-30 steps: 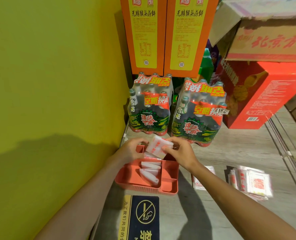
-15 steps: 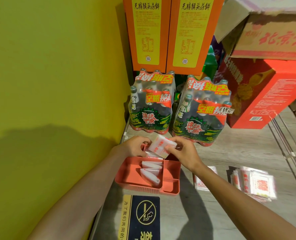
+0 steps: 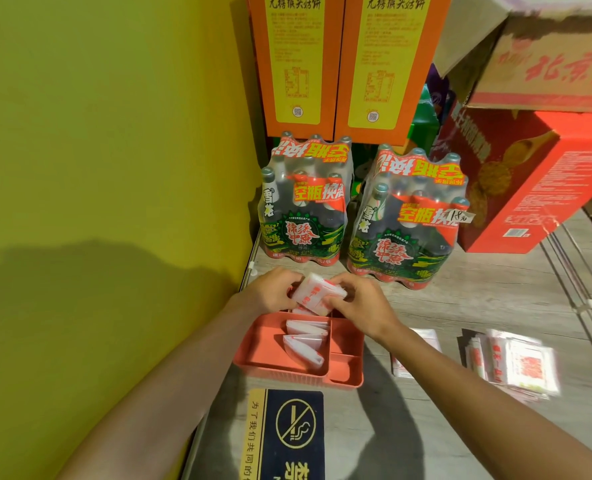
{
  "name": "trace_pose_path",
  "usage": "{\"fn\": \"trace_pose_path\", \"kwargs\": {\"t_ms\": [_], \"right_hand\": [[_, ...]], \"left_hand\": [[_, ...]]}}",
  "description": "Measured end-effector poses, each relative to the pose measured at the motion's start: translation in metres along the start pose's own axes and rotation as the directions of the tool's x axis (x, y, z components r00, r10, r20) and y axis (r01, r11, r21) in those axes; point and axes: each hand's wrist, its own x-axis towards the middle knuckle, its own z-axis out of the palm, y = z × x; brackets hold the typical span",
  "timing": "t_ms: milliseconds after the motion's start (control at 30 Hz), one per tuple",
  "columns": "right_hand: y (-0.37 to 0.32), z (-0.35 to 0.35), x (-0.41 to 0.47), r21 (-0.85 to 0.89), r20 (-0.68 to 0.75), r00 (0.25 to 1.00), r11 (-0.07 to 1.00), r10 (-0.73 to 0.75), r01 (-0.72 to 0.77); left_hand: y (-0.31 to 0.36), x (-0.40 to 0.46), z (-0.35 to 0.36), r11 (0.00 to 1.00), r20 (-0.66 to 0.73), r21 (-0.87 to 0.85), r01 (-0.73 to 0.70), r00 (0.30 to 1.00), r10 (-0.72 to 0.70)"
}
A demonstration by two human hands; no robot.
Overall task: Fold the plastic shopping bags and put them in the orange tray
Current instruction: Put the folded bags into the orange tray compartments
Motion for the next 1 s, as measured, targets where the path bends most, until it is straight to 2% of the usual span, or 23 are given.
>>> {"fn": "trace_pose_path", "kwargs": {"t_ms": [167,267,333,400,567,667,767,867,1000], "right_hand": [[-0.005,-0.001,0.000,-0.347,0.004,0.999,0.936,-0.053,0.051],[-0.009,0.000,-0.001,-0.394,0.060,0.996,0.915,-0.067,0.085],[-0.011,0.003,-0.002,-0.394,0.085,0.993,0.913,-0.076,0.104],[-0.009,0.004,-0.001,-0.418,0.084,0.993,0.901,-0.088,0.116],[0.001,0.008,0.004,-0.438,0.091,0.991,0.890,-0.096,0.127],[0.004,0.007,0.005,-0.424,0.090,0.983,0.888,-0.157,0.180],[0.007,0.007,0.005,-0.386,0.115,0.966,0.886,-0.231,0.257],[0.007,0.007,0.007,-0.379,0.149,0.962,0.886,-0.227,0.267],[0.004,-0.001,0.010,-0.344,0.199,0.946,0.886,-0.256,0.312]], "left_hand": [[-0.001,-0.005,0.003,0.999,-0.068,-0.012,-0.040,0.997,0.039],[0.002,-0.010,0.012,0.993,-0.179,-0.110,-0.038,0.984,0.018],[0.004,-0.014,0.015,0.983,-0.257,-0.164,-0.084,0.966,0.040],[0.004,-0.014,0.015,0.981,-0.276,-0.156,-0.115,0.959,0.069],[0.001,-0.013,0.018,0.982,-0.187,-0.171,-0.077,0.981,0.044],[-0.001,-0.010,0.015,0.984,-0.124,-0.168,-0.049,0.992,0.028],[0.001,-0.005,0.010,0.997,-0.053,-0.077,-0.021,0.998,0.017],[0.000,-0.001,0.007,1.000,-0.024,0.016,0.013,1.000,-0.013],[-0.003,0.004,0.003,0.999,0.029,0.046,-0.004,1.000,0.003]]}}
